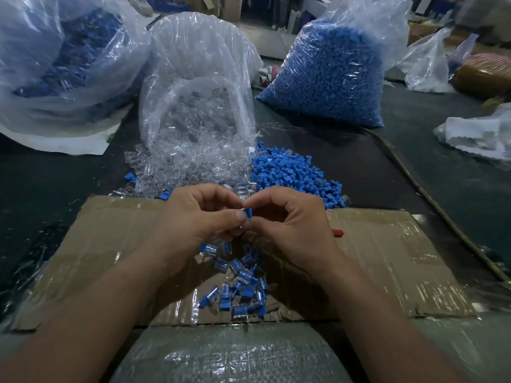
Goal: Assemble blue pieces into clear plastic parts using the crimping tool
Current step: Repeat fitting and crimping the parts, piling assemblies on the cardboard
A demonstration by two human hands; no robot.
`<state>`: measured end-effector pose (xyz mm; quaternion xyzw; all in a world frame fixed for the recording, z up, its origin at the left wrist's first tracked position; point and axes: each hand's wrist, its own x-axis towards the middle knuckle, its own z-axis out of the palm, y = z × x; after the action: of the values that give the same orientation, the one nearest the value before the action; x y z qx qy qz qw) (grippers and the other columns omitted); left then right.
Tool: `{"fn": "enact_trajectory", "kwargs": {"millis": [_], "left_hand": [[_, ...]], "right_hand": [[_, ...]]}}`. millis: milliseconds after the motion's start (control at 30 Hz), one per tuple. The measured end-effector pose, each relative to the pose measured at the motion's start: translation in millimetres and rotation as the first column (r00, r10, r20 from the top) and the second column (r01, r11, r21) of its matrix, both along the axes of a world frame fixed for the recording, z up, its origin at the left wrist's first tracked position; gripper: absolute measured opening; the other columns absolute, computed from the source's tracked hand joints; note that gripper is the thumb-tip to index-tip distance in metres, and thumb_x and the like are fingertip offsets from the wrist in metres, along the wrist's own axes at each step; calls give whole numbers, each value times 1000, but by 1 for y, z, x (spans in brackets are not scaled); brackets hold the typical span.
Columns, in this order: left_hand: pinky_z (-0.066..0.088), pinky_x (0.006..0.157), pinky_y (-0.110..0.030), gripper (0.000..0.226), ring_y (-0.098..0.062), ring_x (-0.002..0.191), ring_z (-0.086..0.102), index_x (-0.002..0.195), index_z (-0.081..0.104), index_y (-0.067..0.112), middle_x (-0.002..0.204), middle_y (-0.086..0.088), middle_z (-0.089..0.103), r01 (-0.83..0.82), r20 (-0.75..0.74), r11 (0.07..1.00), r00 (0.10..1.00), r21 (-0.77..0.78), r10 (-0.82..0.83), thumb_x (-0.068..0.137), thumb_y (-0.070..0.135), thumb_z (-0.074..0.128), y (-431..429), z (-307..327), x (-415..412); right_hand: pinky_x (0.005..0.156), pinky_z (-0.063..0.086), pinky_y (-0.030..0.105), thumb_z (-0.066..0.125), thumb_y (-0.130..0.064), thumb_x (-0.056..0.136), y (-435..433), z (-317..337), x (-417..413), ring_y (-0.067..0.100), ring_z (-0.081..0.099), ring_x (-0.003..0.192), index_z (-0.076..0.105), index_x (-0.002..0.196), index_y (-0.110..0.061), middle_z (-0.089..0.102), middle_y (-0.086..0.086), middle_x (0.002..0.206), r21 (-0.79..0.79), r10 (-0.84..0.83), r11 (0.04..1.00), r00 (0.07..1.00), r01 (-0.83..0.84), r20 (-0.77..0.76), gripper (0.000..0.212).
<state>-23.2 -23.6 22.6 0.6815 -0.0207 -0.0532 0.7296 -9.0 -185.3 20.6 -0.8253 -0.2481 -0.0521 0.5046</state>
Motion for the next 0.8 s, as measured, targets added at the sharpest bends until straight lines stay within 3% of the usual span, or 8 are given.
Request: {"fn": "enact_trajectory", "kwargs": {"millis": [100, 267, 467, 600, 733, 800], "left_hand": [[51, 48, -18, 16, -14, 51, 63, 70, 63, 7, 59, -7, 67, -12, -20, 1000, 1000, 21, 13, 54, 8, 69, -1, 1, 0], [49, 44, -19, 22, -14, 45, 59, 64, 63, 7, 53, -9, 63, -52, -11, 998, 999, 17, 52, 72, -13, 62, -1, 2, -2], [49, 43, -19, 23, -13, 44, 59, 64, 63, 8, 54, -10, 64, -50, 5, 998, 999, 24, 50, 72, -13, 62, 1, 2, -1], [50, 44, -19, 25, -13, 45, 60, 58, 66, 12, 55, -10, 64, -42, -14, 999, 999, 17, 42, 70, -10, 65, 2, 3, -1], [50, 45, -19, 9, -14, 48, 62, 57, 70, 16, 57, -8, 66, 10, -33, 1000, 999, -22, -11, 54, 7, 69, 3, 3, 0], [50, 45, -19, 11, -15, 49, 63, 58, 71, 16, 57, -8, 66, 29, -58, 997, 998, -66, -32, 51, 8, 68, 4, 2, 0]], "right_hand": [[74, 54, 24, 76, -4, 70, 0, -1, 0, 7, 64, 80, 70, 90, -12, 67, -5, 84, -22, 8, 1000, 1000, -8, 29, 23], [76, 54, 24, 77, -6, 70, 1, -1, -1, 7, 63, 81, 69, 93, -14, 65, -11, 85, -19, 41, 999, 999, -41, 23, 26], [76, 52, 19, 75, -6, 72, 2, -2, 0, 4, 63, 83, 68, 95, -17, 65, -13, 87, 2, 62, 998, 998, -62, 32, 26], [76, 54, 25, 75, -10, 71, 1, -2, 1, 8, 63, 83, 67, 97, -18, 64, -12, 86, -1, 69, 998, 995, -69, 78, 28], [74, 54, 26, 74, -11, 71, 0, -2, 2, 7, 63, 82, 67, 98, -20, 64, -14, 85, 17, 67, 997, 992, -70, 106, 28], [74, 53, 22, 74, -11, 71, -1, -2, 3, 6, 63, 81, 65, 98, -24, 64, -16, 85, 19, 61, 998, 991, -63, 122, 31]]}}
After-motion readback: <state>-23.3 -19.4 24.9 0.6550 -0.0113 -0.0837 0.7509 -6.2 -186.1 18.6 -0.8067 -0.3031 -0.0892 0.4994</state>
